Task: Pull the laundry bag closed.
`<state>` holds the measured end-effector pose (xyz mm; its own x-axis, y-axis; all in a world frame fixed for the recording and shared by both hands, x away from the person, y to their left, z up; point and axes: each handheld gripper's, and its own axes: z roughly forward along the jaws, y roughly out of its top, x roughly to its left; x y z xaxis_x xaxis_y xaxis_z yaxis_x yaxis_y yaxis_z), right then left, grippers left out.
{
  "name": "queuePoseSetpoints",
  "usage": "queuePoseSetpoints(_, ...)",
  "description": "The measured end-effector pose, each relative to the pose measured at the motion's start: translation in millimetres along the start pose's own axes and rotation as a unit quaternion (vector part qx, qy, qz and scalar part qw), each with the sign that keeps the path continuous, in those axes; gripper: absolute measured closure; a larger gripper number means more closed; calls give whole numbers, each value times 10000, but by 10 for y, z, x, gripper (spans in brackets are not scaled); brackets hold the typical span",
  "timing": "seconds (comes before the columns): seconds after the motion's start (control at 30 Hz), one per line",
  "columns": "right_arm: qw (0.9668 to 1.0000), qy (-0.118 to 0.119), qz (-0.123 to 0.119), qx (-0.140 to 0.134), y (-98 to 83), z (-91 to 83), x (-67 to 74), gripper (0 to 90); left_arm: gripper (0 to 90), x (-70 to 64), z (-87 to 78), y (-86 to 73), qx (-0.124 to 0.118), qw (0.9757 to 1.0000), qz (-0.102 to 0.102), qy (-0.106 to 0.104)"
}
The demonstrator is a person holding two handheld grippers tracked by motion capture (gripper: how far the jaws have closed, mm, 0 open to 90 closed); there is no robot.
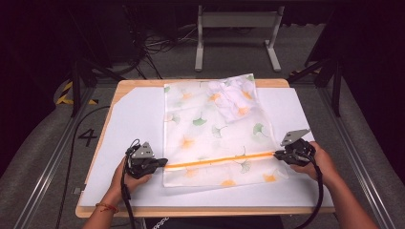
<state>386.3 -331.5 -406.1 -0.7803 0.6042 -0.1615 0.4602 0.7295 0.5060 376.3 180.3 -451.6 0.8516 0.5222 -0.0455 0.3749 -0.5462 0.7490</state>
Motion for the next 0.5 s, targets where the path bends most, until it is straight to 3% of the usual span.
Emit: queuePoseSetpoints(0.5, 9981, 35, 138, -593, -65, -124, 25, 757, 900, 2, -227, 1, -343, 9988, 107, 319)
